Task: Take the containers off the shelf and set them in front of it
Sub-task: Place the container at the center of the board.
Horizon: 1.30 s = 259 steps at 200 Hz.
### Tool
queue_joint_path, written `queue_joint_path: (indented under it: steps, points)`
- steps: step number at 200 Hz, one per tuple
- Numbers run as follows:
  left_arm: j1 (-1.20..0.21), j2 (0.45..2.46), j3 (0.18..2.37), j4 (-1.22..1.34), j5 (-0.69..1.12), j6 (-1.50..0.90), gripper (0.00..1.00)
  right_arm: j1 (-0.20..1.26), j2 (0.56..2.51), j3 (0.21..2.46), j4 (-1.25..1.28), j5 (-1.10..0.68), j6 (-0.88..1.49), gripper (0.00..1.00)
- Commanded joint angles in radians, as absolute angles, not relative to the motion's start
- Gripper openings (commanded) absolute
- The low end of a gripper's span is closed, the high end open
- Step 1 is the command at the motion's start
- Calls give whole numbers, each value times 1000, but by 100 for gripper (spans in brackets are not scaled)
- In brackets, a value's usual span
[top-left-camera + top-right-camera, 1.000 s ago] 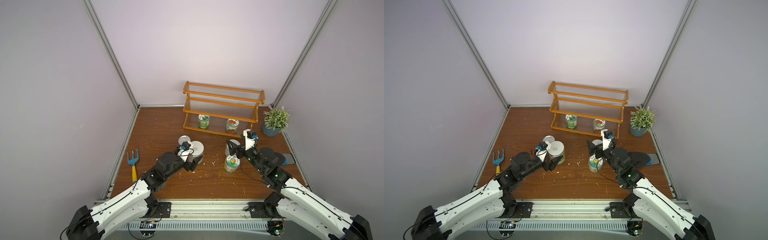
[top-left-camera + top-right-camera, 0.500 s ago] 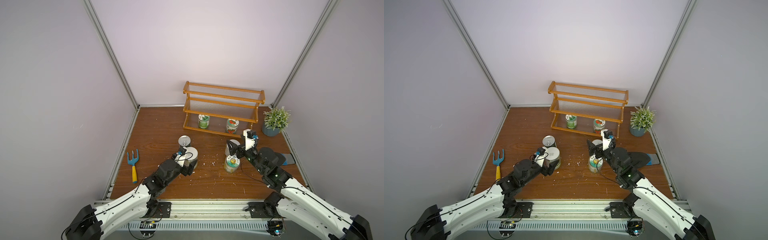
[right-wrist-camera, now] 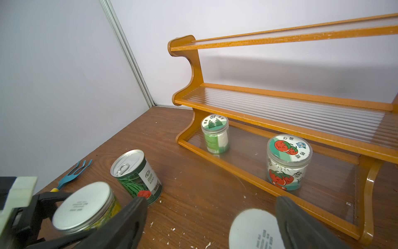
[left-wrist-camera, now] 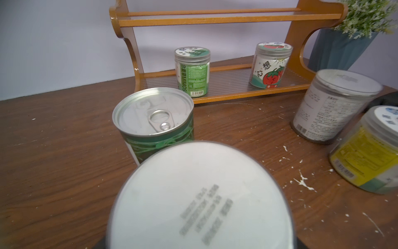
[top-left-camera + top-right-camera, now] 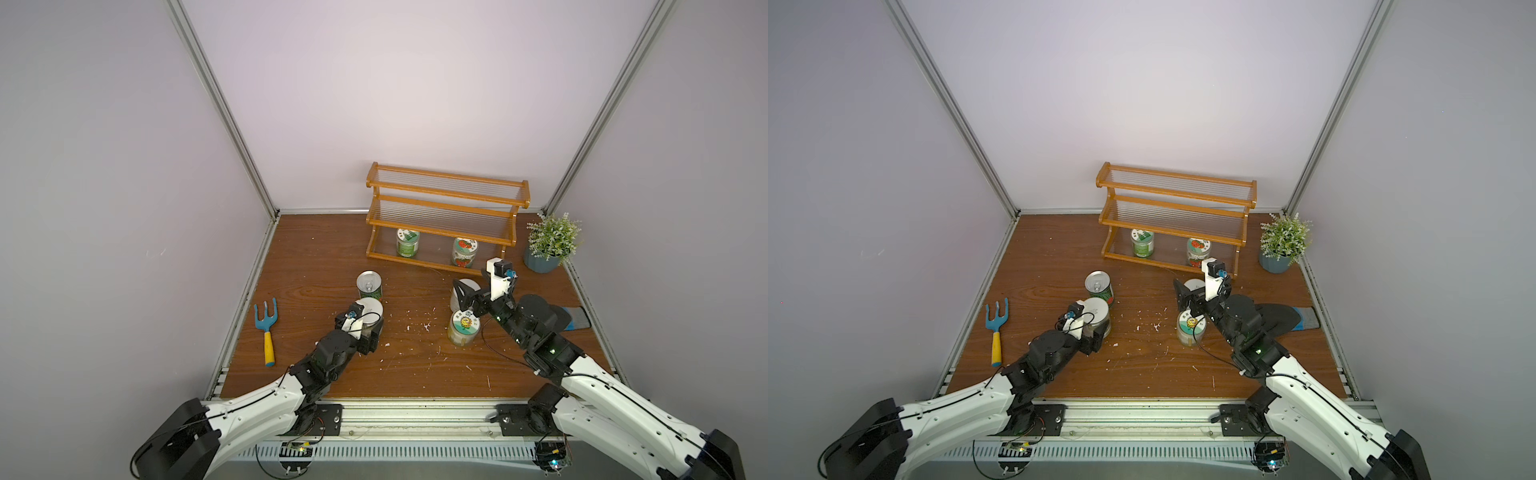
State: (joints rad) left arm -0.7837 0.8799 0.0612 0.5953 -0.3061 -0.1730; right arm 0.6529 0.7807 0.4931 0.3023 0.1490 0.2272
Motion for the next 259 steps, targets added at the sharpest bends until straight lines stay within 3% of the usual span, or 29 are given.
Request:
queue_joint_path:
  steps: [1, 55, 148, 259]
  points:
    - [-793, 950, 59, 775, -374, -153, 55, 649, 766, 483, 347, 140, 221, 99]
    - [-785, 1121, 44, 933, -376, -162, 57, 647, 745, 477, 331, 150, 216, 99]
    - [-778, 1159, 45, 945, -382, -186, 87, 646, 751, 469, 339, 146, 222, 99]
    - [-778, 1174, 61, 911, -364, -192, 97, 644, 726, 468, 326, 152, 220, 99]
